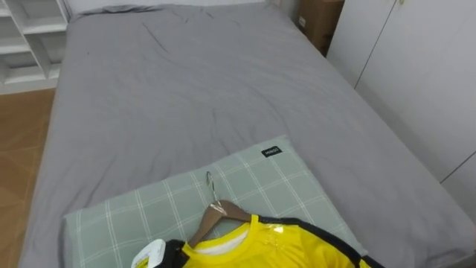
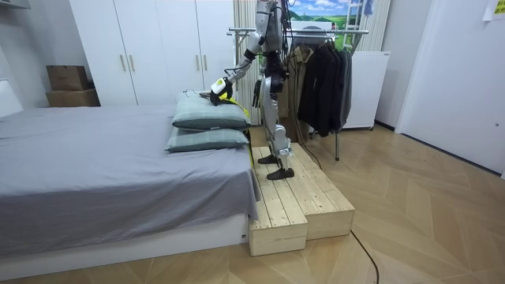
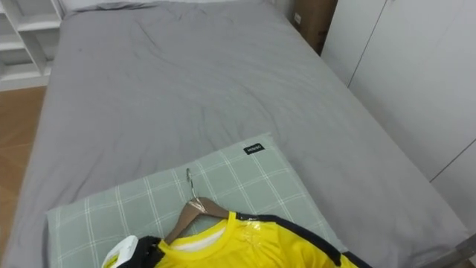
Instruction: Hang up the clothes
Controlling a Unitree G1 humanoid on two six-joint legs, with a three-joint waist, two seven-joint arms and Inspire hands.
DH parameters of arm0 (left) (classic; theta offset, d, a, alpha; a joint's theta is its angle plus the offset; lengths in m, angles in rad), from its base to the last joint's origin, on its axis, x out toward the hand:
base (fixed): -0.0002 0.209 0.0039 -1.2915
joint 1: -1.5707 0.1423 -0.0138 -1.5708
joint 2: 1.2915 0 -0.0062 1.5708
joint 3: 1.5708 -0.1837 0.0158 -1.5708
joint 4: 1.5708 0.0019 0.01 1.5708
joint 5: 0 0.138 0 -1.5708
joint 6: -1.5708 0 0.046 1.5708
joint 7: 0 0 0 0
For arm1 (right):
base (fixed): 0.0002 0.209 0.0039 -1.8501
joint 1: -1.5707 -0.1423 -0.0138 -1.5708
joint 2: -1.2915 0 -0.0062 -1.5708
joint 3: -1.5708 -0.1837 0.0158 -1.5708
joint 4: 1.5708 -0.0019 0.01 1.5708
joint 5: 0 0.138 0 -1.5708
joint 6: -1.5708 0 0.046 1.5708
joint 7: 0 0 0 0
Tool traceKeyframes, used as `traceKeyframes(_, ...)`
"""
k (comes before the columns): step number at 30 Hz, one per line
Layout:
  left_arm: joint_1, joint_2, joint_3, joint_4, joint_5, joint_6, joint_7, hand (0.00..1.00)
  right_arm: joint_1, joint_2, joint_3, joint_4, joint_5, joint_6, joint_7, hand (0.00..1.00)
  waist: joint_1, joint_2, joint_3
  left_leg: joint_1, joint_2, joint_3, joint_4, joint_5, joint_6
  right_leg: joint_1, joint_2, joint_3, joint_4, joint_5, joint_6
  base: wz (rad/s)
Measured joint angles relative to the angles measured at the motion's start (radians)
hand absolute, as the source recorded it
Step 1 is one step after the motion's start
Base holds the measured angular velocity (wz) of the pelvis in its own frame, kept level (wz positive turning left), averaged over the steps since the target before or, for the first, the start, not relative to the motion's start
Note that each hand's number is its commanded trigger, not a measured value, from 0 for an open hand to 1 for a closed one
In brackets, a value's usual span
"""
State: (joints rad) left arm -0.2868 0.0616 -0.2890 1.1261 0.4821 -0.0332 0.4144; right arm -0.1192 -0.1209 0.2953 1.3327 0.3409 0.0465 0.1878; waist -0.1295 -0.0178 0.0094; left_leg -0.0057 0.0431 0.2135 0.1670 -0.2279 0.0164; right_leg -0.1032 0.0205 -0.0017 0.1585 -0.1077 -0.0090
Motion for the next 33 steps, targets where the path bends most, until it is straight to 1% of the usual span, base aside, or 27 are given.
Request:
traceKeyframes(4,0.005,-0.002,0.0,0.012,-0.001,0.003,0.014,1.0,0.0,0.0,0.001,-0.001,0.0,-0.001,-0.001,0.0,0.0,0.0,-0.0001,0.0,0.0,0.0,-0.001,0.0,0.0,0.0,0.0,0.001,-0.001,0.0,0.0,0.0)
traceKeyframes(12,0.014,-0.004,-0.001,0.021,-0.023,0.002,0.013,1.0,0.001,0.0,0.0,0.0,0.0,-0.001,-0.004,0.0,-0.001,-0.002,-0.0013,0.001,0.0,-0.001,-0.002,0.0,0.0,0.0,0.001,0.002,-0.001,0.001,-0.001,0.0)
traceKeyframes(16,0.024,-0.004,-0.006,0.021,-0.058,0.0,0.01,1.0,0.001,0.0,0.006,0.0,0.006,-0.001,-0.005,0.0,0.0,-0.002,-0.0017,0.002,0.0,-0.001,-0.003,0.0,0.0,0.002,0.001,0.001,-0.004,0.001,-0.001,0.0)
traceKeyframes(21,0.03,-0.005,-0.008,0.024,-0.058,-0.001,0.01,1.0,0.0,0.0,0.02,0.0,0.006,-0.001,-0.014,0.0,0.001,0.0,-0.0016,0.013,0.001,-0.001,-0.004,0.0,0.0,0.014,0.001,0.001,-0.009,0.001,-0.001,-0.01)
traceKeyframes(23,0.039,-0.006,-0.008,0.022,-0.059,-0.001,0.01,1.0,0.0,0.0,0.024,0.0,0.006,-0.002,-0.018,0.0,0.0,0.003,-0.0041,0.019,0.001,-0.001,-0.004,0.0,0.0,0.019,0.001,-0.001,-0.009,0.001,-0.001,-0.04)
traceKeyframes(33,0.039,-0.006,-0.007,0.019,-0.059,-0.001,0.011,1.0,0.0,0.0,0.028,-0.001,0.008,-0.002,-0.025,0.0,0.0,0.004,-0.0046,0.019,0.0,-0.001,-0.004,0.0,0.0,0.019,0.001,-0.001,-0.008,0.001,-0.001,0.0)
